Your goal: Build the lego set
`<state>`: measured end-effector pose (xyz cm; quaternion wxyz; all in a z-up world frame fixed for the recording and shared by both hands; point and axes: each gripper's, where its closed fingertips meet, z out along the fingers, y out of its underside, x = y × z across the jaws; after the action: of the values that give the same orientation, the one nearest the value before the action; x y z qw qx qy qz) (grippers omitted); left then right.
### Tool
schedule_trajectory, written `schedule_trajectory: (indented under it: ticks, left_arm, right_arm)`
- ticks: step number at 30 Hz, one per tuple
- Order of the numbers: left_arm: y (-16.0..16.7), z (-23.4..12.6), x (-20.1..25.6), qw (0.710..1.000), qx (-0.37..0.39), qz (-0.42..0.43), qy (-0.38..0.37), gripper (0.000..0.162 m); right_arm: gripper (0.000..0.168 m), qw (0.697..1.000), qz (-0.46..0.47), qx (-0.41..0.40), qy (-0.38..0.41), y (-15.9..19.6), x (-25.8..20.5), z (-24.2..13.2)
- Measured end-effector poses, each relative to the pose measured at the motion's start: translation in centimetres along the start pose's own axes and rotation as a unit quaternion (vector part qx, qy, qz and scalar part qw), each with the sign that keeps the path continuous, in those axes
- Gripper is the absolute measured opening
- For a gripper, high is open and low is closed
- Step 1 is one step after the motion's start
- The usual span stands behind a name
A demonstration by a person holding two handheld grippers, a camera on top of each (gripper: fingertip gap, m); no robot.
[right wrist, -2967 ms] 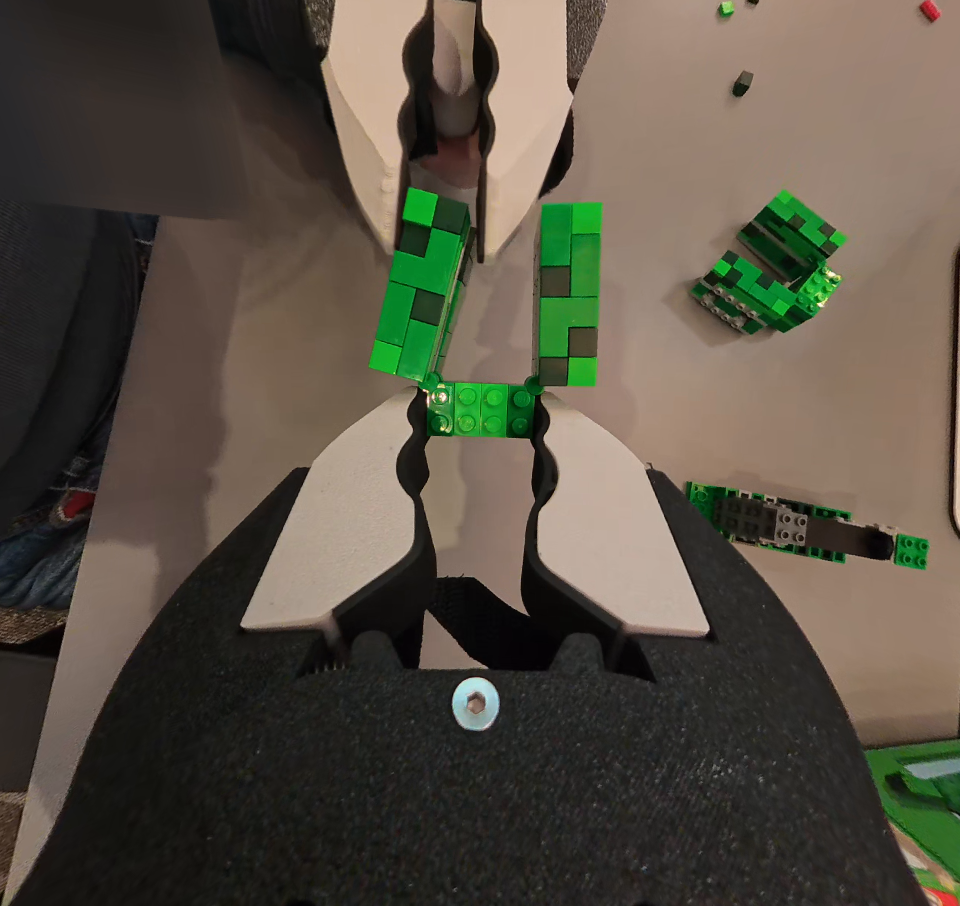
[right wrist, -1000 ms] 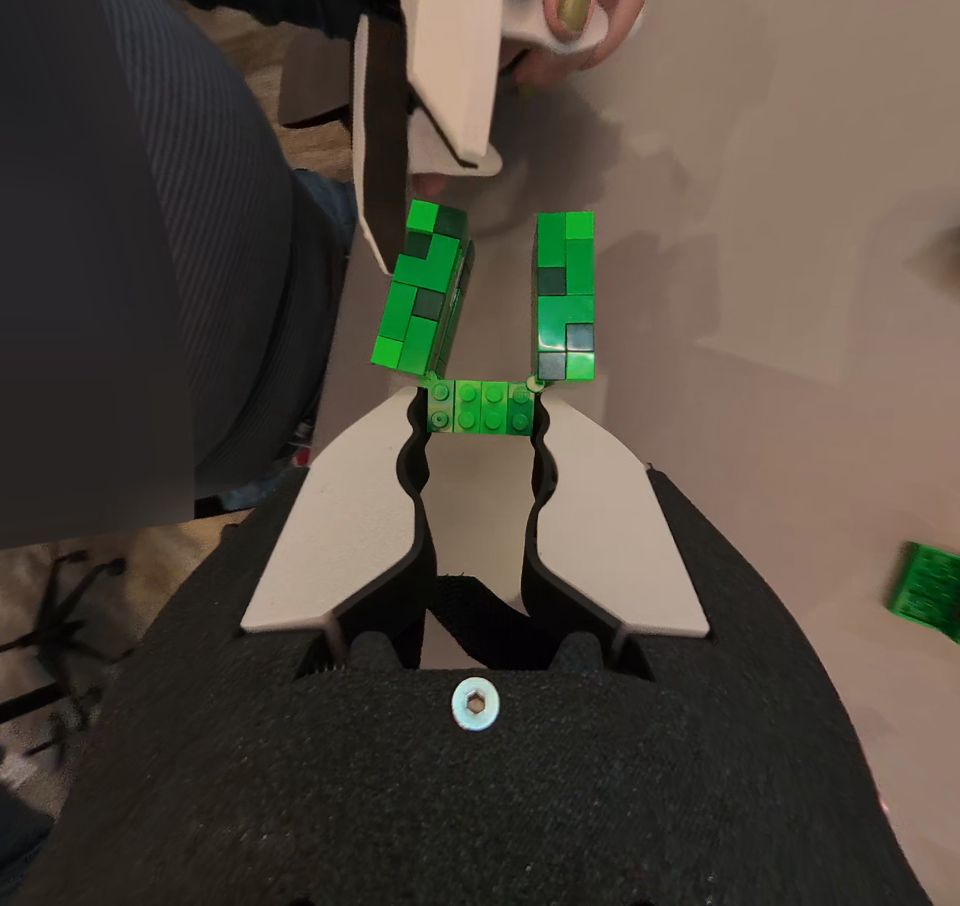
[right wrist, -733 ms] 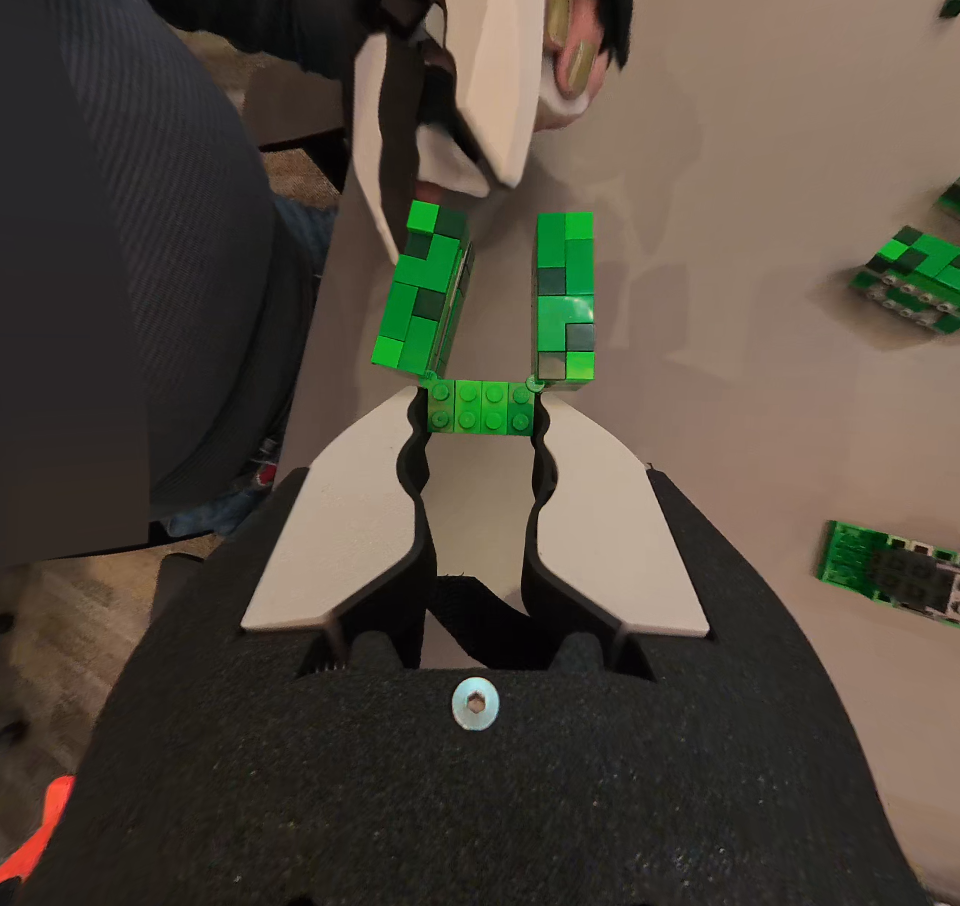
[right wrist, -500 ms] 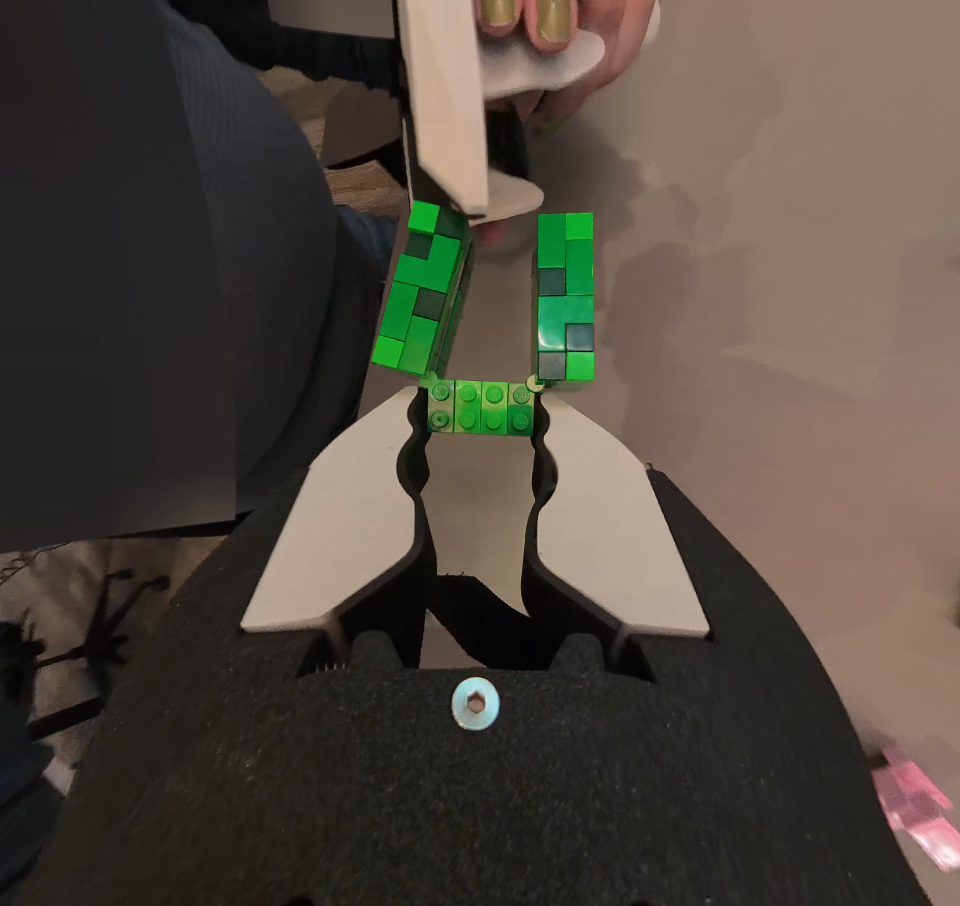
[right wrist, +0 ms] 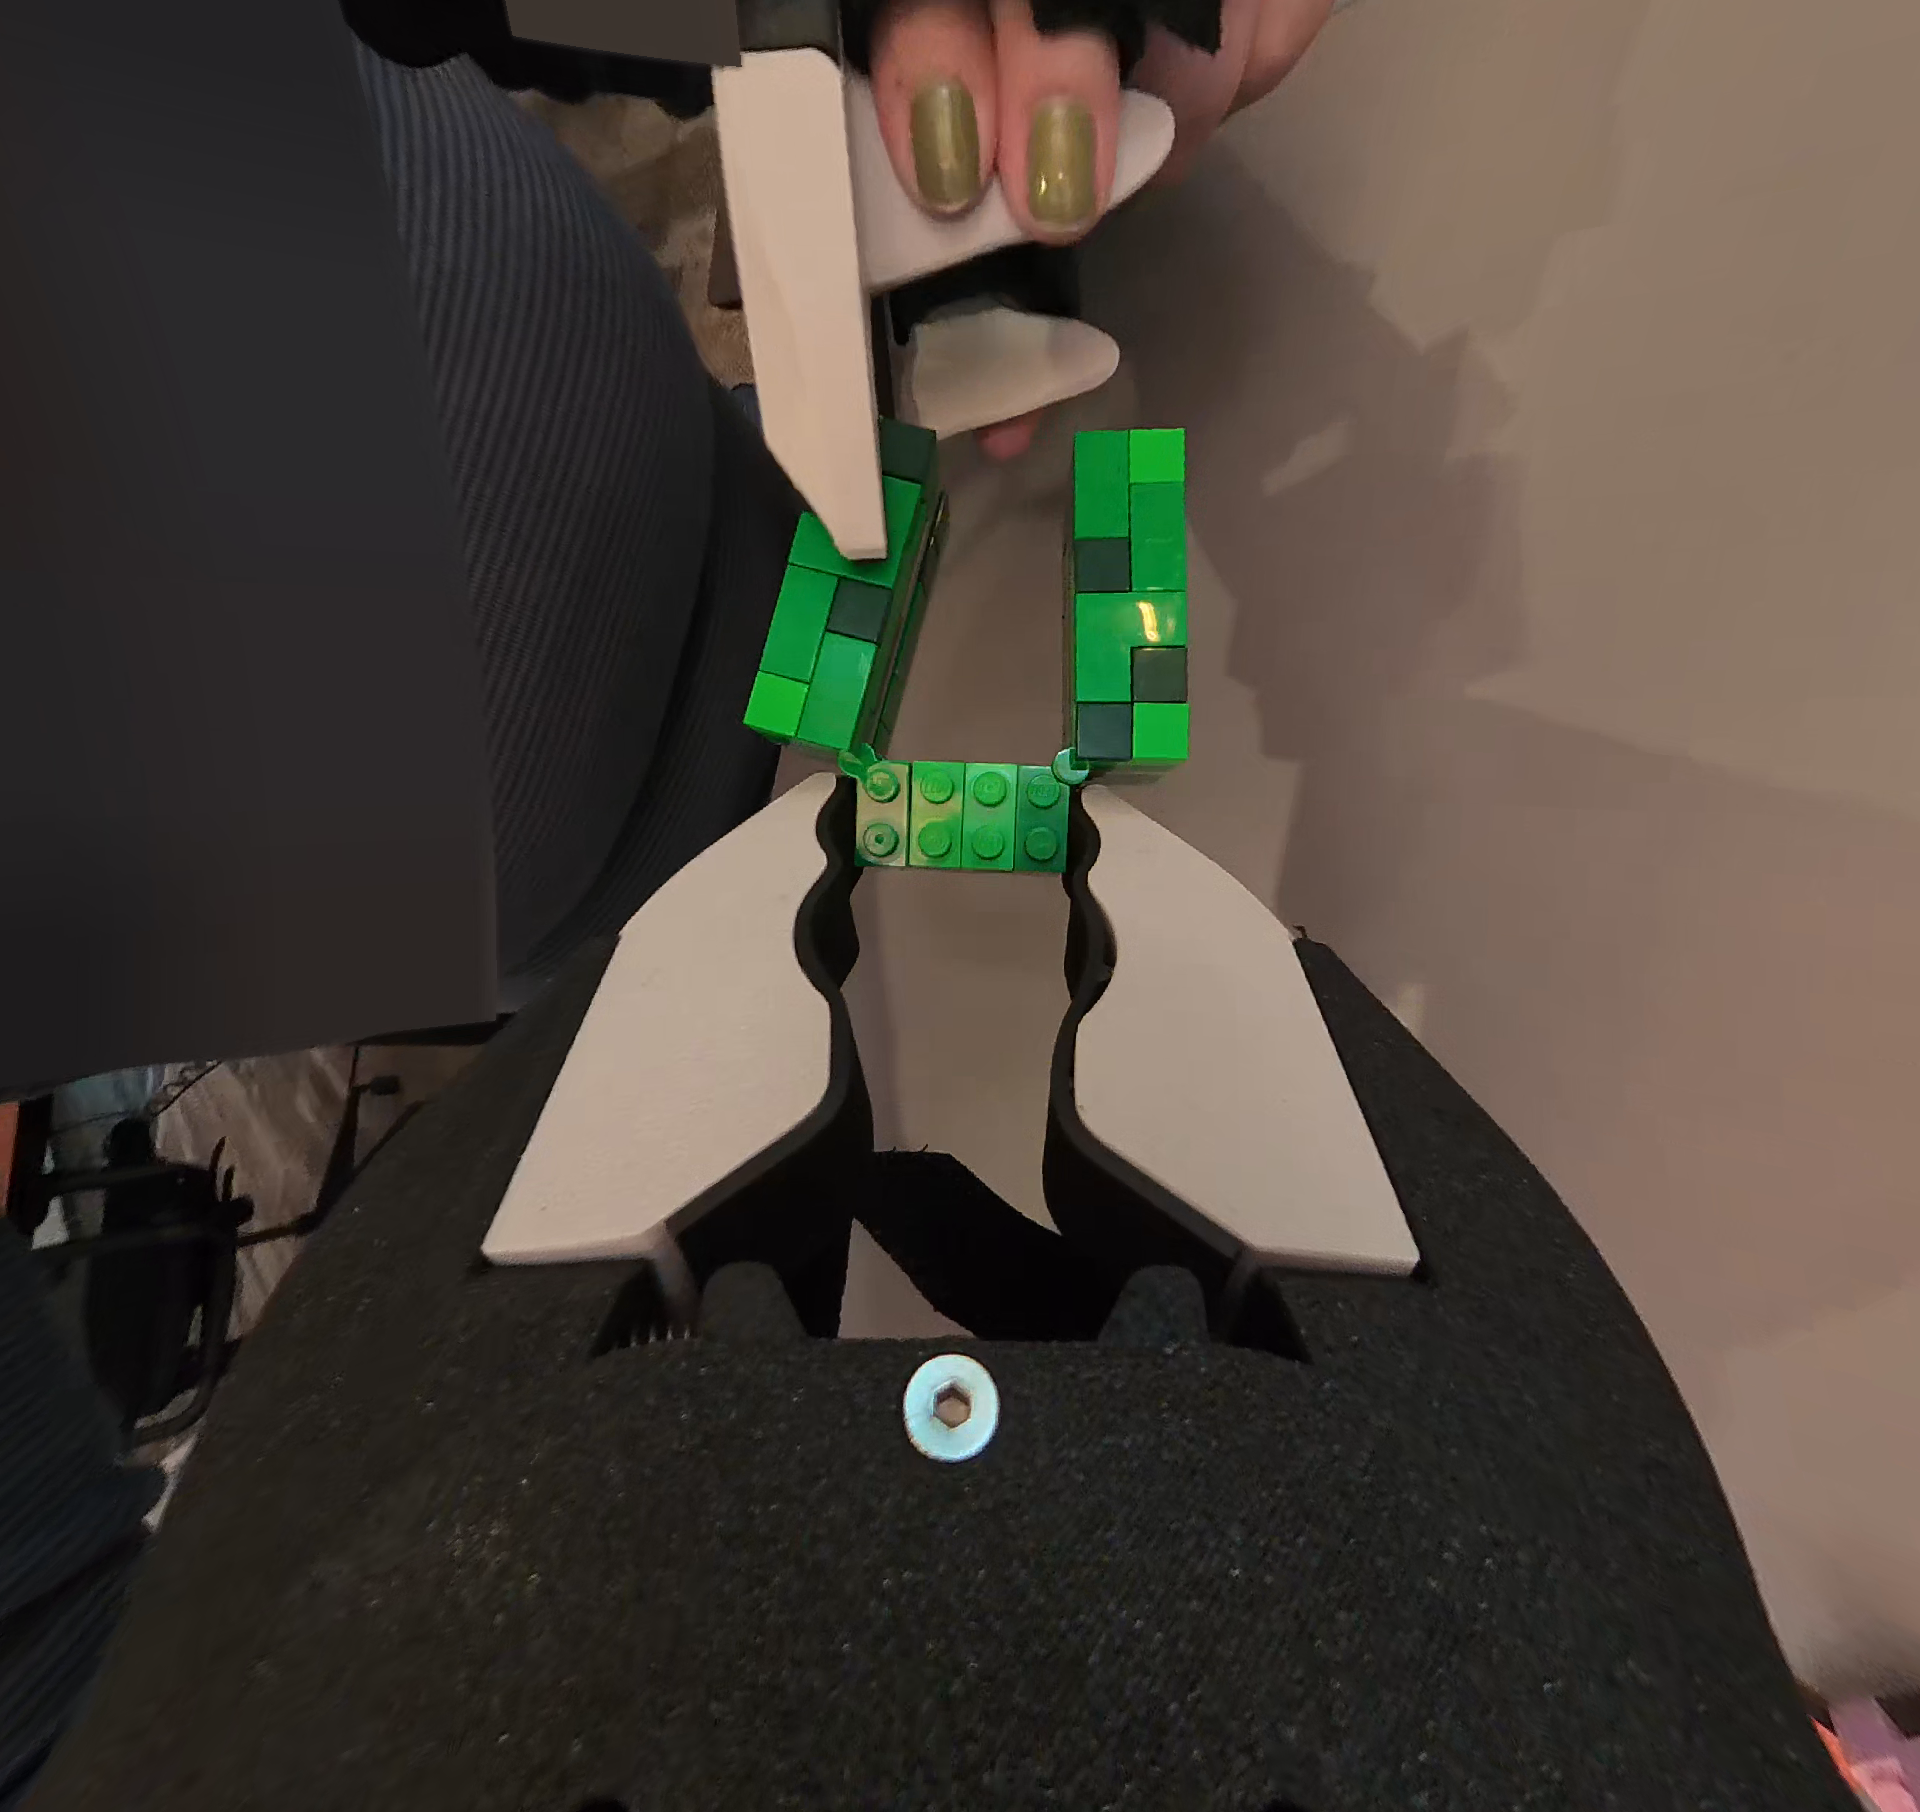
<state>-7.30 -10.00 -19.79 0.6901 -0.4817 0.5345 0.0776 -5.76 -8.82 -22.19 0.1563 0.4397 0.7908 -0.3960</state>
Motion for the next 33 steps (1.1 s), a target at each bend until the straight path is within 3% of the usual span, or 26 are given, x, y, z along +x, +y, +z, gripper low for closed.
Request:
schedule_trajectory:
  ticks: [8,18,25,33]
  left_arm:
    - [0.7,-0.1,-1.1,0.996,0.011,-0.090,-0.011,0.038]
    - [2.1,-0.1,-2.0,0.979,0.023,-0.202,-0.008,0.037]
    - [2.2,-0.4,-2.3,0.963,0.055,-0.264,0.001,0.037]
    - [1.6,-0.6,-2.2,0.946,0.097,-0.308,0.028,0.037]
  right_arm:
    - [0.045,0.987,-0.057,0.106,0.111,-1.1,1.1,-2.1]
    - [0.060,0.901,-0.205,0.183,0.335,-2.0,0.6,-4.1]
    - [0.068,0.877,-0.234,0.153,0.391,-1.9,1.2,-2.7]
    - [0.055,0.862,-0.262,0.175,0.397,-2.8,0.4,-2.6]
